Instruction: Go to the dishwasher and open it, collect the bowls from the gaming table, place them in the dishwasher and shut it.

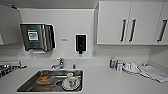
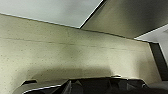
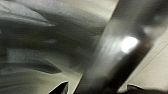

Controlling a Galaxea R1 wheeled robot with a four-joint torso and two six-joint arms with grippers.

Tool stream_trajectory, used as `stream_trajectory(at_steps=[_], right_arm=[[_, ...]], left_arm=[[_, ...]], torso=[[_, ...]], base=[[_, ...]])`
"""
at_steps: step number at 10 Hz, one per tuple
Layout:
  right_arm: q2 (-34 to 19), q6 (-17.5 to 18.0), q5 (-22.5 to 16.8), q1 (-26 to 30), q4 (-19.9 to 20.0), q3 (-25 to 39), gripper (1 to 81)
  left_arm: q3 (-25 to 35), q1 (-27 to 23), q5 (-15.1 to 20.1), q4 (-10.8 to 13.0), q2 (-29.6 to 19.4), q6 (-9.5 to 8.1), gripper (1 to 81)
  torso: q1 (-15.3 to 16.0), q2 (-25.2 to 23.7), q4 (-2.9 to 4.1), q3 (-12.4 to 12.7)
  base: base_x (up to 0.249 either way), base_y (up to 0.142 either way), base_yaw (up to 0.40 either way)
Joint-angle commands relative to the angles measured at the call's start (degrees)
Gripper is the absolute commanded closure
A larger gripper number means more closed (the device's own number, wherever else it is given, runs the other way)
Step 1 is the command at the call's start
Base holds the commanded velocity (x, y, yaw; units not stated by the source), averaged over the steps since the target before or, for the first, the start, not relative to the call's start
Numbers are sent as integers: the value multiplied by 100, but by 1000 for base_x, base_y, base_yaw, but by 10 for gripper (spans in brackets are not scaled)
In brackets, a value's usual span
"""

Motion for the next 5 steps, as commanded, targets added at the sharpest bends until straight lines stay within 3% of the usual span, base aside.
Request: stream_trajectory(at_steps=[1,5], right_arm=[[-291,-143,-803,-262,-418,-317,10],[-265,-283,-803,-341,-418,-344,10]], left_arm=[[65,-424,81,47,-52,3,10],[65,-415,81,47,-52,3,10]], torso=[[0,0,0,0],[0,0,0,0]], base=[[0,0,0],[0,0,0]])
